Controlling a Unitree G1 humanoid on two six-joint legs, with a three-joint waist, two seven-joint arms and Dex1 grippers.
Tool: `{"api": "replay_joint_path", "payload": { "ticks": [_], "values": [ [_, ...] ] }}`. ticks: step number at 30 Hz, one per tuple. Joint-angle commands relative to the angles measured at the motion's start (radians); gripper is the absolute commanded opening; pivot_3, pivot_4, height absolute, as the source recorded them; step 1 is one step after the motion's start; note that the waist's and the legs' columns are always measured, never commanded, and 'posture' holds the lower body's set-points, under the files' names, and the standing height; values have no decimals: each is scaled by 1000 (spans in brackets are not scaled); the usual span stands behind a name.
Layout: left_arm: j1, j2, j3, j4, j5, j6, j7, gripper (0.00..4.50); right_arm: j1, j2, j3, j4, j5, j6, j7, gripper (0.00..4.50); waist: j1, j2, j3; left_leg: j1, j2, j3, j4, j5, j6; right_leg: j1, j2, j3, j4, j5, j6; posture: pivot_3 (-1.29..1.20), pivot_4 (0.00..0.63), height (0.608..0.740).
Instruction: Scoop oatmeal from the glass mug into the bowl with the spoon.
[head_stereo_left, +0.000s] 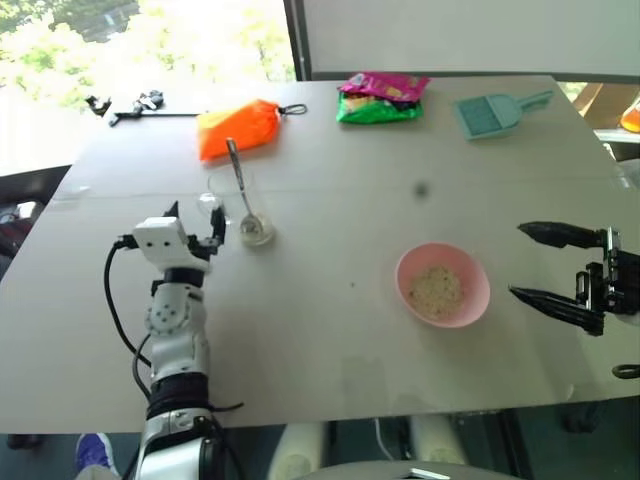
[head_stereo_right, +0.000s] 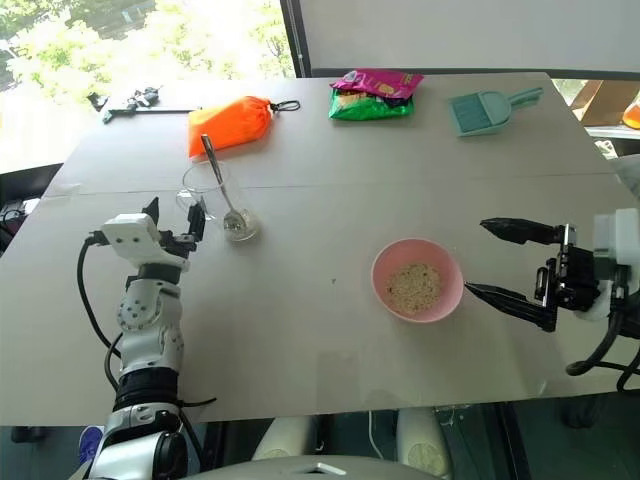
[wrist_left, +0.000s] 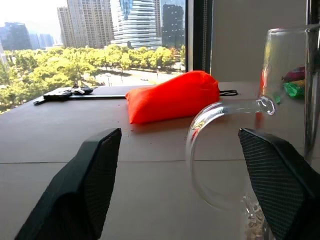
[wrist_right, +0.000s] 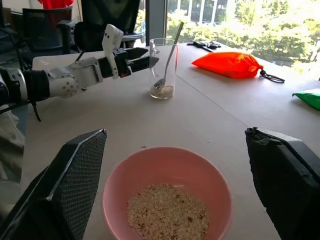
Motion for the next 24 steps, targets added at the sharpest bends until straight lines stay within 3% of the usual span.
{"api": "replay_joint_path", "payload": {
  "ticks": [1, 8, 13, 18, 24],
  "values": [
    [94, -7, -1, -156, -13, 52, 19, 4451, -20, 9, -18, -19, 7, 32, -73, 4500, -1, 0, 0, 0, 0, 0, 0, 0, 0, 0, 0, 0, 0, 0, 0, 0, 150, 740],
    [356, -11, -22, -495, -97, 272, -3, 4451, -19, 41, 10, 28, -122, 1, -170, 4500, 5, 0, 0, 0, 0, 0, -1, 0, 0, 0, 0, 0, 0, 0, 0, 0, 150, 740],
    [525, 59, -33, -712, -188, 397, -105, 4451, -28, 23, 36, 84, -228, 5, -220, 4500, 8, 0, 0, 0, 1, 0, -1, -1, 2, 0, 0, 1, 0, 0, 0, 0, 150, 740],
    [645, 149, 8, -863, -337, 544, -183, 4451, -77, -27, 29, 208, -250, 14, -167, 4500, 17, 2, 0, 1, 1, 2, -1, -2, 4, 0, 0, 2, 0, 0, 0, 0, 150, 740],
    [740, 207, 68, -972, -422, 634, -211, 4451, -91, -72, 13, 315, -280, -28, -105, 4500, 19, 2, 0, 2, 2, 4, -3, -3, 5, 0, 1, 3, -2, 0, -1, 0, 150, 740]
  ]
}}
